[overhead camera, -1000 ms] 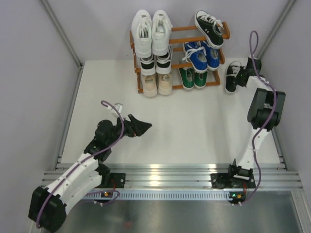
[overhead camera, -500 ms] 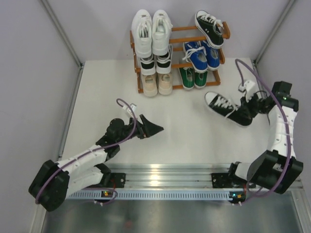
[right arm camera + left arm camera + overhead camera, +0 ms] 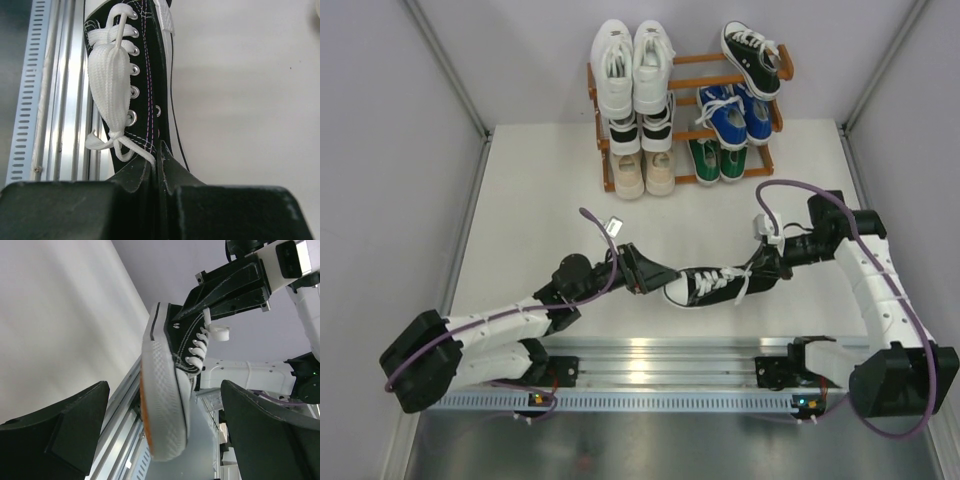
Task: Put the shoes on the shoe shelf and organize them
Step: Pick up the shoe.
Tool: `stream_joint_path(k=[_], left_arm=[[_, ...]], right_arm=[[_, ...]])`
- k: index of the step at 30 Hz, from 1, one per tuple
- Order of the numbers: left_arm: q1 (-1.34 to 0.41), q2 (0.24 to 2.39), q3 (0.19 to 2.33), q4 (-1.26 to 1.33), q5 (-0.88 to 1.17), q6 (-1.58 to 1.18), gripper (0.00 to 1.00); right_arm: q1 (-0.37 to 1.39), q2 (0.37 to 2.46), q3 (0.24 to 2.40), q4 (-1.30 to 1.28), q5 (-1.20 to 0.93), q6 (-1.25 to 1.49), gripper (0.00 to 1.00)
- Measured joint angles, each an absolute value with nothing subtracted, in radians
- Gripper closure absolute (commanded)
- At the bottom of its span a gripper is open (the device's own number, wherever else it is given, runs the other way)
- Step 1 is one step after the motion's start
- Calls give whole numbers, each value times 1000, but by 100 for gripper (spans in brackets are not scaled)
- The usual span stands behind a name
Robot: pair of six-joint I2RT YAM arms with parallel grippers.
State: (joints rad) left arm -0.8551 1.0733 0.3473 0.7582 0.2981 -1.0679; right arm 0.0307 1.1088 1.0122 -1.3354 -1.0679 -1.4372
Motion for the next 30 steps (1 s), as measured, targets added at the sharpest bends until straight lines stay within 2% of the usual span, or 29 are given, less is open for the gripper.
stream_joint_path(k=[8, 15, 17, 20, 21, 22, 23, 24, 26, 27, 28, 30], left_arm=[[-865, 1043, 316, 760, 277, -1068, 2], [-888, 1013, 316, 757, 271, -1064, 4], [-888, 1010, 316, 755, 262, -1063, 8], [-889, 1010, 316, 757, 240, -1063, 28], [-891, 1010, 316, 758, 231, -1061, 39], [-891, 1010, 316, 757, 219, -1061, 76], [-891, 1011, 316, 755, 202, -1061, 94], [-891, 1011, 316, 728, 175, -1038, 98], [-889, 1019, 312, 705, 139, -1045, 100], [-891, 1018, 312, 693, 128, -1044, 100], [-889, 1013, 312, 674, 118, -1045, 100], [-878, 994, 312, 638, 116, -1044, 100]], right_arm=[[116, 1132, 1028, -1286, -1133, -1320, 100], [197, 1035, 906, -845, -1068, -849, 100], [226, 1030, 897, -771, -1056, -758, 100], [255, 1031, 896, -697, -1056, -665, 98], [261, 1031, 896, -675, -1056, -638, 93], [264, 1031, 896, -660, -1057, -609, 88], [266, 1029, 896, -647, -1057, -589, 78], [266, 1028, 896, -633, -1063, -570, 49], [273, 1014, 897, -629, -1061, -564, 23], [273, 1007, 898, -637, -1054, -588, 4], [274, 998, 904, -666, -1036, -623, 1], [274, 981, 925, -747, -1003, -746, 1]])
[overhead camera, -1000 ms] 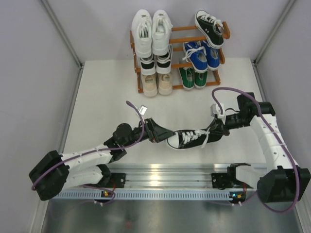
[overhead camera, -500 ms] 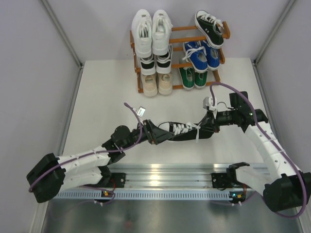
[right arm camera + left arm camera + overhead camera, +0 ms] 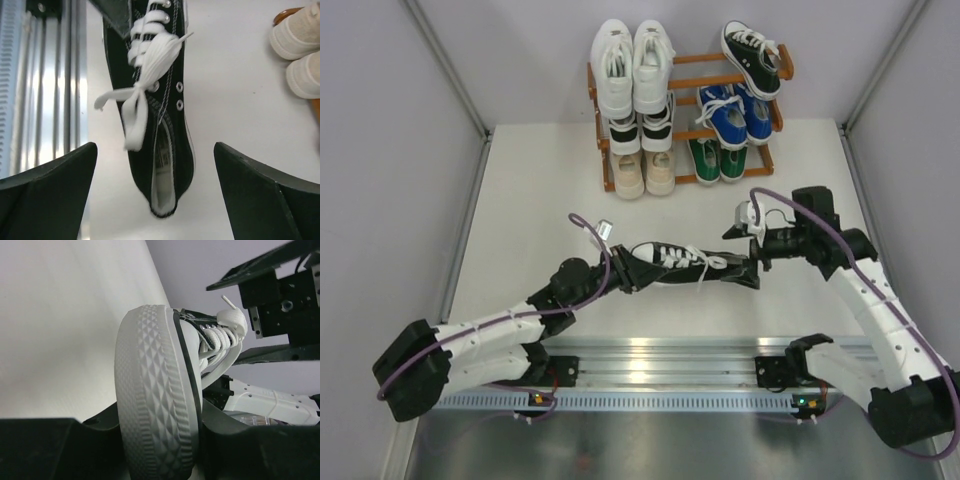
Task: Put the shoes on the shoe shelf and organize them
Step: Pick up the shoe.
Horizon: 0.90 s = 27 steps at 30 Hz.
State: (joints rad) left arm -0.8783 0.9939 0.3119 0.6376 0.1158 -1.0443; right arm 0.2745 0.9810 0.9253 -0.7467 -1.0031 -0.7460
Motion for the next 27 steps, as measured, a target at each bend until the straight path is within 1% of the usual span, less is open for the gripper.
stream_joint_path(k=[2, 3, 5, 8, 10, 16, 20, 23, 27], left_arm=[[-845, 962, 312, 591, 133, -1045, 100], [-825, 949, 312, 572, 149, -1047, 100], [-770, 926, 312, 543, 194, -1051, 100], [-694, 917, 312, 517, 280, -1066, 100], [-662, 917, 312, 496, 331, -1075, 100], [-653, 919, 329, 467, 453, -1085, 100], [-653, 919, 347, 466, 490, -1091, 100], [-653, 927, 360, 467, 506, -1095, 100], [-653, 950, 365, 470, 522, -1103, 100]], right_arm=[[275, 955, 939, -818, -971, -871, 1], [275, 917, 950, -892, -949, -999, 1], [275, 884, 966, -990, -938, -1144, 1], [275, 873, 985, -1113, -944, -1329, 4], [275, 876, 981, -1153, -953, -1399, 7], [275, 895, 941, -1102, -999, -1384, 14], [280, 913, 935, -1074, -1039, -1352, 25], [304, 929, 927, -1064, -1056, -1342, 30], [323, 933, 900, -1051, -1055, -1333, 31]])
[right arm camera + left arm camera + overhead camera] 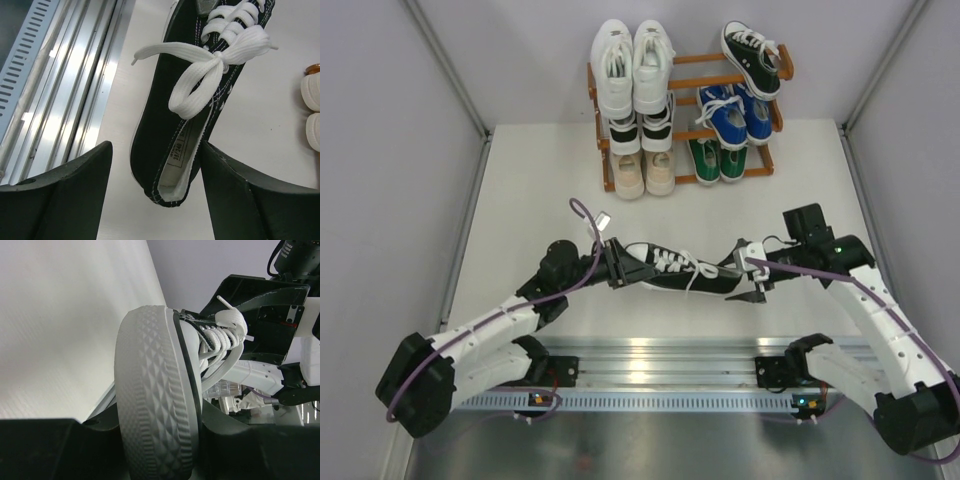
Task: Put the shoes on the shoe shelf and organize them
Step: Pick up the shoe.
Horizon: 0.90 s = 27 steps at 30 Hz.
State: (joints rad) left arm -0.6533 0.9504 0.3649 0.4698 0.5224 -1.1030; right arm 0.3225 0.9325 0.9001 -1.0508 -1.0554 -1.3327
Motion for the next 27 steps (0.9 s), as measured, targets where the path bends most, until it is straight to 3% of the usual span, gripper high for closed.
stream_joint_path(k=[10, 13, 16, 19, 22, 23, 27], left_arm=[[-653, 976, 367, 496, 545, -1139, 100], [-653, 980, 367, 502, 546, -1147, 100], [-653, 982, 367, 512, 551, -1154, 100], [-655, 986, 367, 523, 558, -1156, 100], [-652, 987, 367, 523, 554, -1158, 65], [-648, 986, 370, 521, 553, -1158, 48], [-623, 947, 402, 470, 528, -1113, 19]], right_arm=[[329, 929, 875, -968, -1032, -1279, 52], [331, 925, 875, -959, -1028, -1272, 65], [331, 915, 875, -953, -1021, -1273, 98], [331, 909, 875, -949, -1008, -1264, 100], [332, 901, 875, -923, -994, -1202, 100], [332, 894, 875, -901, -984, -1154, 100], [331, 889, 907, -855, -913, -981, 100]])
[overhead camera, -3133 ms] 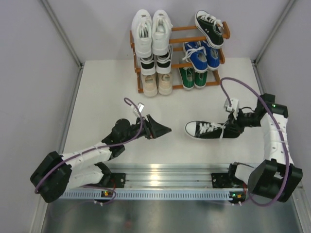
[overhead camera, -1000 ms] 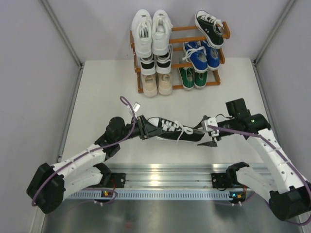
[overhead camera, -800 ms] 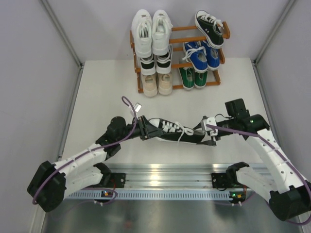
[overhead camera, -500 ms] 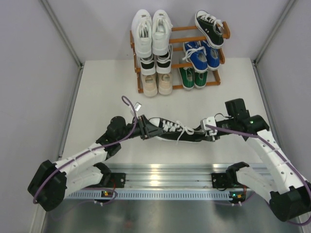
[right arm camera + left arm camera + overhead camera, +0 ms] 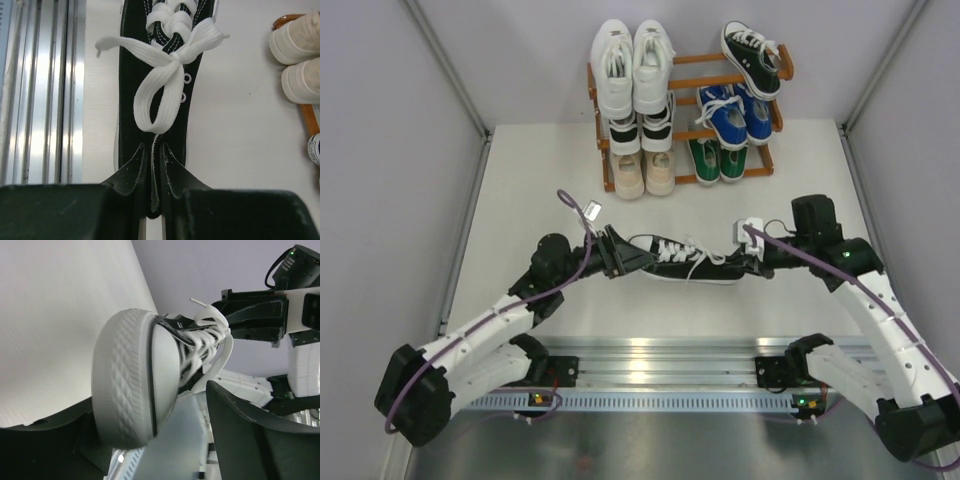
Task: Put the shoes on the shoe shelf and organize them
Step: Pick up the shoe, then place the shoe at the shoe shelf.
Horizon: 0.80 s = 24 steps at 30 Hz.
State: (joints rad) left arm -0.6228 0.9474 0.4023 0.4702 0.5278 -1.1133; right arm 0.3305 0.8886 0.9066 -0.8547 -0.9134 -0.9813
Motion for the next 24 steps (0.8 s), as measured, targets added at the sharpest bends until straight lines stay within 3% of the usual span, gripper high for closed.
stream_joint_path(k=[3, 12, 24], left_arm=[[-598, 869, 471, 336, 469, -1016, 13], [-570, 669, 693, -50, 242, -675, 11], [-570, 501, 695, -276, 122, -528, 11]], right_arm=[[319, 891, 951, -835, -876, -857, 100], [291, 900, 1104, -772, -736, -575, 100], [270, 1015, 1324, -696, -506, -402, 100]])
